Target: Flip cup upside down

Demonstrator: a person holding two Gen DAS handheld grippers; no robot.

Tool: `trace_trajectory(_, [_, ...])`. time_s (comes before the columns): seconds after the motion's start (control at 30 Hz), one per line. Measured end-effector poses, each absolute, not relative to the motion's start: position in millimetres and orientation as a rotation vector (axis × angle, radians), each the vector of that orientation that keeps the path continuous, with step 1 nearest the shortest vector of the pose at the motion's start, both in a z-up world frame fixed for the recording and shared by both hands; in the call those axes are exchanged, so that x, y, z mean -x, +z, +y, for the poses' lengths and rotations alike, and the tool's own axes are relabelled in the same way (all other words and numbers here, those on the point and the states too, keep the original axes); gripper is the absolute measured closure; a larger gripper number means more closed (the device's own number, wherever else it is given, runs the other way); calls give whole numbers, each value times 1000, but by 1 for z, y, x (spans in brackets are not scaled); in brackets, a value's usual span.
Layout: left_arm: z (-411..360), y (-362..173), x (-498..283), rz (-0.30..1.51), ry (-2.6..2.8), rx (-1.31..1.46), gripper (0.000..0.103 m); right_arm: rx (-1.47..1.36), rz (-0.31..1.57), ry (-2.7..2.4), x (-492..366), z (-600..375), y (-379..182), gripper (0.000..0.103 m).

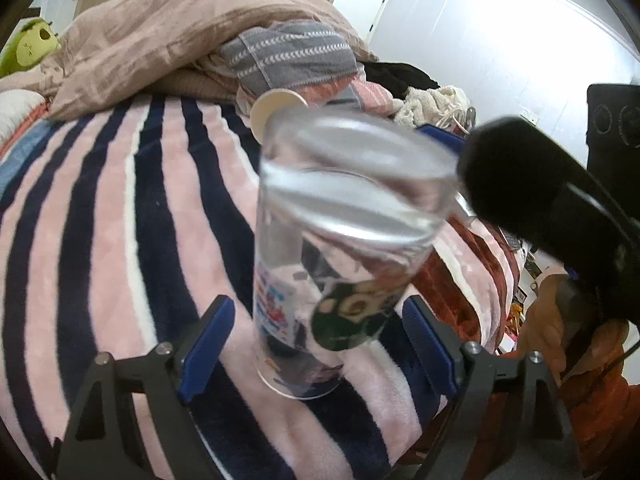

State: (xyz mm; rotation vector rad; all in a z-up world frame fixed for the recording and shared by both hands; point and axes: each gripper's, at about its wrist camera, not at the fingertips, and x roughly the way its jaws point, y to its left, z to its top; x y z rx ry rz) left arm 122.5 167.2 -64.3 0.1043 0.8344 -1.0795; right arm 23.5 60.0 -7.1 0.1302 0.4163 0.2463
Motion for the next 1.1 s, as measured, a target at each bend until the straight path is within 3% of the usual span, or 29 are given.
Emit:
trace_trajectory(0.47, [171,-42,-124,753,-1048,-42,19,-269,349,211,-8,25,2,26])
trace_trajectory(0.53, [168,-43,-127,737,-1028,-34,28,-272,351,210,-8,23,2,26])
trace_trajectory(0.6, [165,-44,-132,731,-982,-43,47,-284,360,222,-10,22,0,26])
trace_trajectory(1.1, [157,-42,-113,636,-1062,-166,48,-327,558,345,-67,42,-22,26])
